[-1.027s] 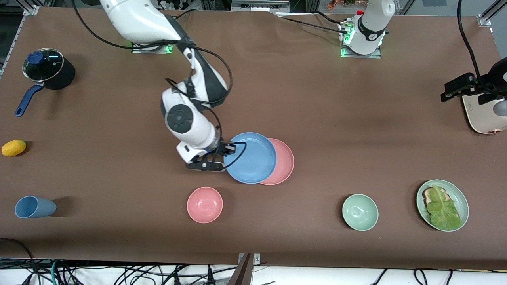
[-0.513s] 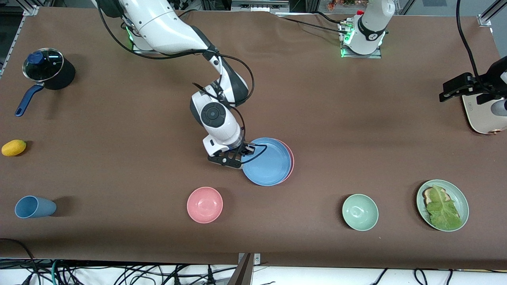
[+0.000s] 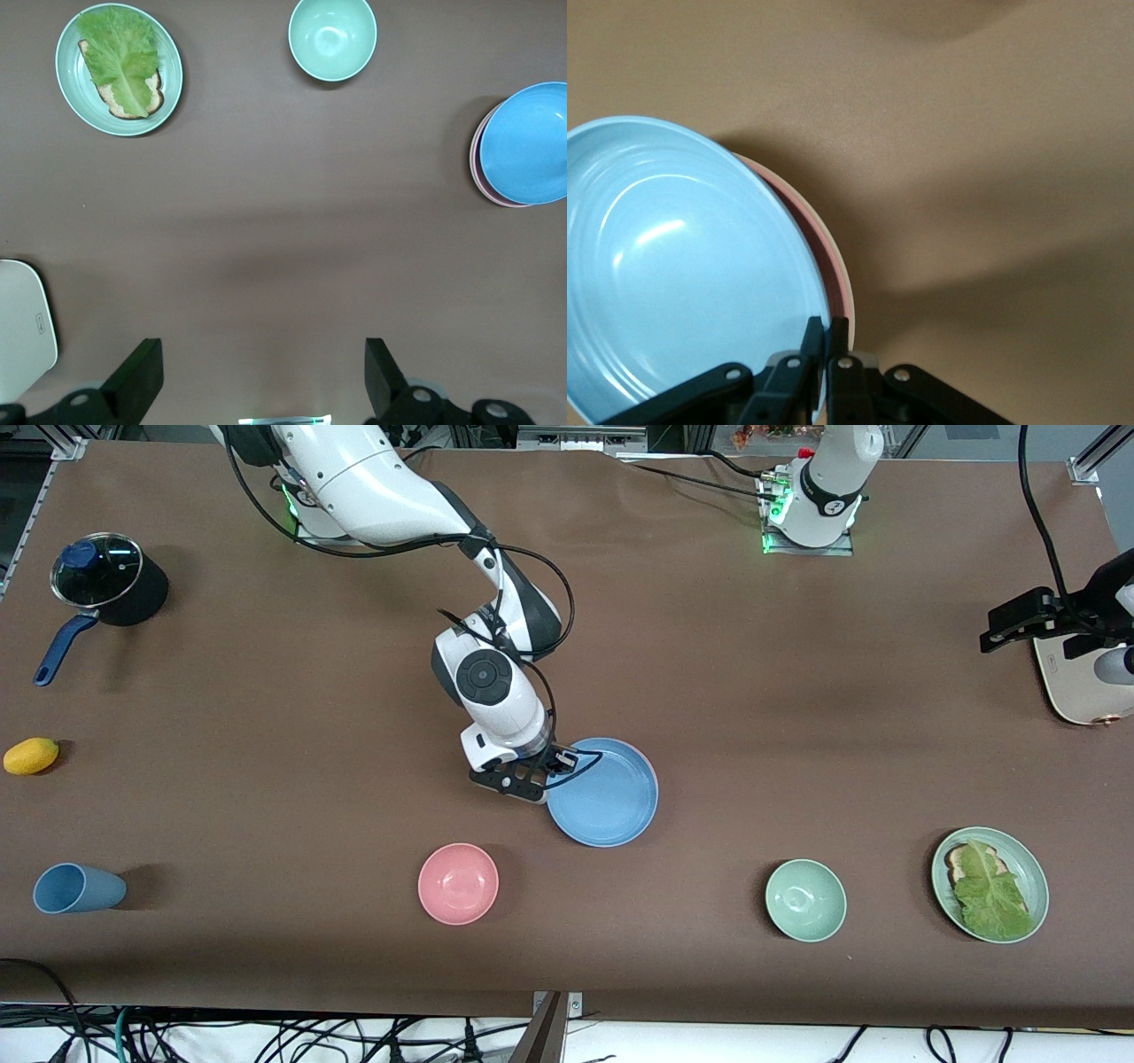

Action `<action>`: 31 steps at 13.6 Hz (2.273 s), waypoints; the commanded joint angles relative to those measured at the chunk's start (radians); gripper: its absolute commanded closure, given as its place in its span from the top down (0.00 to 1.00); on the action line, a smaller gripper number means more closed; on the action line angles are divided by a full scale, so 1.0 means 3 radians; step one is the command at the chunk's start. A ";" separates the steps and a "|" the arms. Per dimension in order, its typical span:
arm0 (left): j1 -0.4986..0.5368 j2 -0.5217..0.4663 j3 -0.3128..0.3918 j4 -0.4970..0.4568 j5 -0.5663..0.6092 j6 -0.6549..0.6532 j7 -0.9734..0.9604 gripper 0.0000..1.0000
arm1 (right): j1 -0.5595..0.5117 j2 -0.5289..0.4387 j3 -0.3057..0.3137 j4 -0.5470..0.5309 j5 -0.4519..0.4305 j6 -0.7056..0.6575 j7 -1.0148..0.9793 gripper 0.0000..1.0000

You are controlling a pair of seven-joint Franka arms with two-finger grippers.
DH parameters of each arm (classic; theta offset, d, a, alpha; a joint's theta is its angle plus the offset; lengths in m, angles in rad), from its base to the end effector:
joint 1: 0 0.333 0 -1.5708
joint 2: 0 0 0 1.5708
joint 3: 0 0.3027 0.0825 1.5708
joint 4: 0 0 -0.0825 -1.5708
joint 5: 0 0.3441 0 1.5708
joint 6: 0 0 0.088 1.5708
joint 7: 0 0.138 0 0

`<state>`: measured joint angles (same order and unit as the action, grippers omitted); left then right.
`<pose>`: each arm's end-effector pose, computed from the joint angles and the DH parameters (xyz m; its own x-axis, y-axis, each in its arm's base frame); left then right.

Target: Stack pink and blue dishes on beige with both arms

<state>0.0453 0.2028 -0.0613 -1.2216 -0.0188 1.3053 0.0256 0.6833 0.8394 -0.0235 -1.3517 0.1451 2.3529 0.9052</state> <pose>0.5410 -0.0077 0.5975 0.9920 -0.0466 -0.1175 -0.0429 -0.9985 0.0339 0.5616 0.4468 0.2192 0.9453 -0.3257 0.0180 -0.3170 -0.9301 -0.1854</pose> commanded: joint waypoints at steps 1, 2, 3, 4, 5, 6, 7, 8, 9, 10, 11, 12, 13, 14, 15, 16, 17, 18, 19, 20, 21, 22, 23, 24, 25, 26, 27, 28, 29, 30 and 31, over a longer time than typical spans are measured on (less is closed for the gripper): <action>0.0002 -0.0022 0.0000 0.0027 -0.0065 -0.0020 0.0012 1.00 | 0.0028 0.0071 -0.0029 0.0124 -0.0176 -0.0020 0.0081 0.66; 0.0002 -0.0027 0.0000 0.0022 -0.0065 -0.0020 0.0012 1.00 | 0.0008 0.0055 -0.0039 0.0124 -0.0182 -0.0035 0.0066 0.85; 0.0002 -0.0027 0.0000 0.0022 -0.0065 -0.0020 0.0012 1.00 | -0.0002 0.0040 -0.0044 0.0124 -0.0207 -0.0040 0.0046 1.00; 0.0002 -0.0027 0.0000 0.0027 -0.0065 -0.0020 0.0012 1.00 | -0.0007 -0.0026 -0.0090 0.0124 -0.0233 -0.0081 0.0030 1.00; 0.0002 -0.0027 0.0000 0.0027 -0.0065 -0.0020 0.0012 1.00 | -0.0007 -0.0077 -0.0161 0.0134 -0.0228 -0.0192 0.0010 1.00; 0.0002 -0.0027 0.0000 0.0027 -0.0065 -0.0020 0.0012 1.00 | -0.0012 -0.0134 -0.0238 0.0134 -0.0228 -0.0325 -0.0071 1.00; 0.0002 -0.0027 0.0000 0.0027 -0.0065 -0.0020 0.0012 1.00 | -0.0012 -0.0200 -0.0325 0.0134 -0.0208 -0.0438 -0.0254 1.00; 0.0002 -0.0027 0.0000 0.0027 -0.0065 -0.0020 0.0007 1.00 | -0.0028 -0.0297 -0.0396 0.0109 -0.0197 -0.0561 -0.0484 1.00; 0.0002 -0.0027 0.0000 0.0022 -0.0065 -0.0020 0.0002 1.00 | -0.0038 -0.0429 -0.0453 0.0083 -0.0192 -0.0769 -0.0638 1.00; 0.0002 -0.0027 0.0000 0.0027 -0.0065 -0.0020 0.0007 1.00 | -0.0038 -0.0567 -0.0549 0.0068 -0.0192 -0.0994 -0.0766 1.00; 0.0002 -0.0027 0.0000 0.0027 -0.0065 -0.0020 0.0007 1.00 | -0.0038 -0.0700 -0.0637 0.0047 -0.0187 -0.1214 -0.0950 1.00; 0.0002 -0.0027 0.0000 0.0027 -0.0070 -0.0020 0.0002 1.00 | -0.0048 -0.0833 -0.0744 -0.0009 -0.0177 -0.1373 -0.1200 1.00; 0.0002 -0.0027 0.0000 0.0027 -0.0065 -0.0020 0.0001 1.00 | -0.0074 -0.0997 -0.0851 -0.0121 -0.0157 -0.1456 -0.1516 1.00; 0.0002 -0.0027 -0.0005 0.0027 -0.0070 -0.0020 0.0007 1.00 | -0.0129 -0.1181 -0.0888 -0.0274 -0.0136 -0.1502 -0.1762 1.00; 0.0002 -0.0027 -0.0005 0.0027 -0.0070 -0.0020 0.0002 1.00 | -0.0216 -0.1410 -0.0888 -0.0498 -0.0136 -0.1523 -0.1921 1.00; 0.0002 -0.0027 0.0000 0.0022 -0.0085 -0.0020 0.0001 1.00 | -0.0338 -0.1625 -0.0873 -0.0692 -0.0146 -0.1589 -0.2065 1.00; 0.0002 -0.0027 0.0000 0.0027 -0.0116 -0.0020 -0.0004 1.00 | -0.0481 -0.1784 -0.0832 -0.0786 -0.0151 -0.1746 -0.2314 1.00; 0.0002 -0.0027 -0.0010 0.0027 -0.0116 -0.0020 -0.0004 1.00 | -0.0645 -0.1877 -0.0766 -0.0797 -0.0146 -0.1930 -0.2534 1.00; 0.0002 -0.0027 -0.0020 0.0027 -0.0116 -0.0020 -0.0009 1.00 | -0.0884 -0.1994 -0.0629 -0.0802 -0.0166 -0.2114 -0.2623 1.00; 0.0002 -0.0032 -0.0031 0.0027 -0.0116 -0.0020 -0.0014 1.00 | -0.1196 -0.2112 -0.0420 -0.0817 -0.0172 -0.2207 -0.2649 1.00; 0.0002 -0.0027 -0.0036 0.0027 -0.0116 -0.0020 -0.0009 1.00 | -0.1381 -0.2224 -0.0286 -0.0858 -0.0197 -0.2274 -0.2725 1.00; 0.0002 -0.0032 -0.0031 0.0027 -0.0116 -0.0020 -0.0009 1.00 | -0.1423 -0.2428 -0.0264 -0.1005 -0.0268 -0.2310 -0.2751 1.00; 0.0002 -0.0027 -0.0031 0.0027 -0.0116 -0.0020 -0.0009 1.00 | -0.1439 -0.2673 -0.0259 -0.1219 -0.0395 -0.2295 -0.2741 1.00; 0.0002 -0.0027 -0.0031 0.0027 -0.0116 -0.0020 -0.0009 1.00 | -0.1454 -0.2873 -0.0259 -0.1393 -0.0442 -0.2295 -0.2761 1.00; 0.0002 -0.0027 -0.0026 0.0027 -0.0116 -0.0020 -0.0009 1.00 | -0.1475 -0.2971 -0.0259 -0.1435 -0.0448 -0.2315 -0.2782 1.00; 0.0002 -0.0032 -0.0026 0.0027 -0.0116 -0.0020 -0.0009 1.00 | -0.1536 -0.2977 -0.0254 -0.1421 -0.0458 -0.2331 -0.2848 1.00; 0.0002 -0.0032 -0.0026 0.0027 -0.0116 -0.0020 -0.0009 1.00 | -0.1582 -0.2977 -0.0224 -0.1400 -0.0504 -0.2331 -0.2940 1.00; 0.0002 -0.0027 -0.0026 0.0027 -0.0116 -0.0020 -0.0009 1.00 | -0.1592 -0.2982 -0.0218 -0.1385 -0.0524 -0.2336 -0.2961 1.00; 0.0002 -0.0027 -0.0026 0.0027 -0.0116 -0.0020 -0.0009 1.00 | -0.1598 -0.2977 -0.0218 -0.1344 -0.0535 -0.2371 -0.2961 1.00; 0.0002 -0.0032 -0.0026 0.0027 -0.0116 -0.0020 -0.0009 1.00 | -0.1593 -0.2962 -0.0223 -0.1288 -0.0540 -0.2422 -0.2956 1.00; 0.0002 -0.0032 -0.0026 0.0027 -0.0116 -0.0020 -0.0009 1.00 | -0.1598 -0.2916 -0.0233 -0.1202 -0.0535 -0.2453 -0.2941 1.00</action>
<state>0.0450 0.2024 -0.0709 -1.2192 -0.0322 1.3053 0.0256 0.2261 -0.0418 -0.1134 -1.7409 -0.0021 1.6419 0.0338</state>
